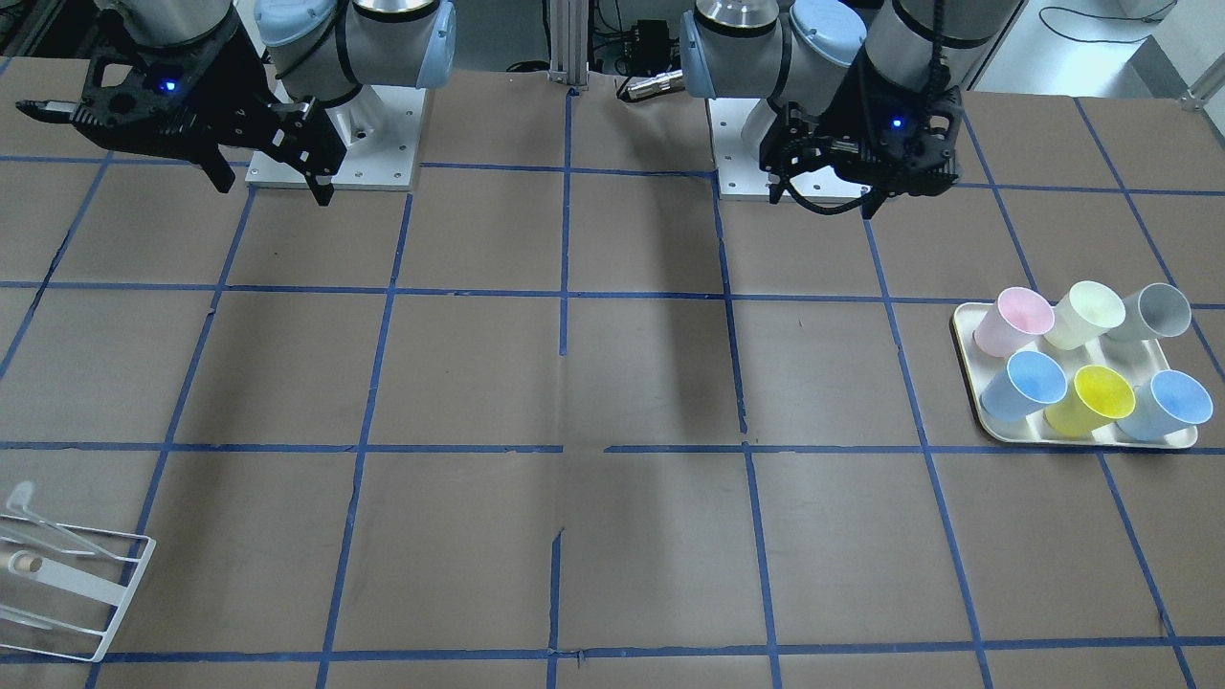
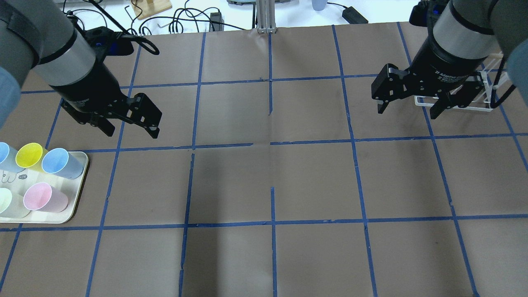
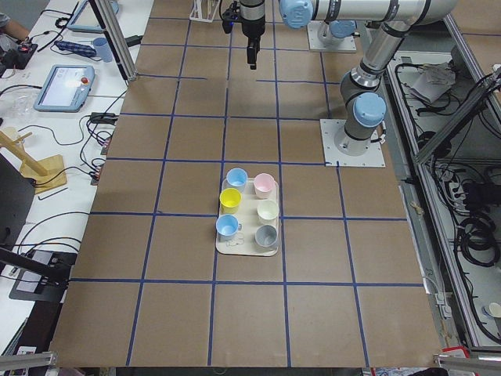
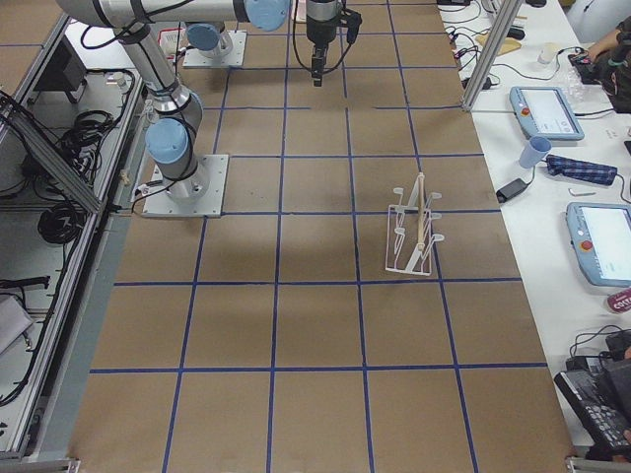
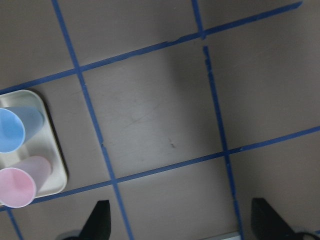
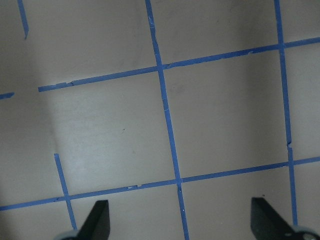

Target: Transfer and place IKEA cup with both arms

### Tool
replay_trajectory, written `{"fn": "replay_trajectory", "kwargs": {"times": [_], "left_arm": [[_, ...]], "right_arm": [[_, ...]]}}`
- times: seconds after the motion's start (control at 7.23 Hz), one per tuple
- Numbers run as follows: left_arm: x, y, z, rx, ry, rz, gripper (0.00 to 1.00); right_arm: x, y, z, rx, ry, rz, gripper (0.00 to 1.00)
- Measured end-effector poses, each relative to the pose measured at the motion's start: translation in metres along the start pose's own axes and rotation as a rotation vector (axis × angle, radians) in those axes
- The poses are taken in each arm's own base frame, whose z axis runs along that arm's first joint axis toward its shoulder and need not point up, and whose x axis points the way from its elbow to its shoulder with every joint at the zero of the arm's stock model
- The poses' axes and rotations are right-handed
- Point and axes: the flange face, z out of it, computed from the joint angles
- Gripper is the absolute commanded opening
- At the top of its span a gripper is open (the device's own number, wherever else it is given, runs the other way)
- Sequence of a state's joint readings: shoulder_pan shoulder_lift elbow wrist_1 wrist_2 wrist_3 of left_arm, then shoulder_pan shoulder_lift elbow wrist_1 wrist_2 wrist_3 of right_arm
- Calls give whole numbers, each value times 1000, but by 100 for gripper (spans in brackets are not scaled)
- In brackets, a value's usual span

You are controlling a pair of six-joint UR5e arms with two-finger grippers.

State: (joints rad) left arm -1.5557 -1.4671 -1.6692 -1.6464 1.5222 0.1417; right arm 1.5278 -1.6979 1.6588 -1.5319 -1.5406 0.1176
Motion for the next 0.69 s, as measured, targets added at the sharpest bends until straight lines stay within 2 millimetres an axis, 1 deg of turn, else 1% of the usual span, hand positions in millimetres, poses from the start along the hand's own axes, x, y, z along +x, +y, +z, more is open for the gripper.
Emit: {"fn": "replay_trajectory", "kwargs": {"times": [0.14, 0.28, 0.69], "left_arm": [[15, -2, 1, 18, -5, 7, 100], [22, -3, 0, 35, -9, 17, 100], [25, -3, -2, 59, -13, 25, 100]], "right_arm": [[0, 0, 0, 2, -2, -1, 100], [0, -1, 0, 6, -4, -1, 100], [-1, -2, 0, 16, -5, -2, 100]]}}
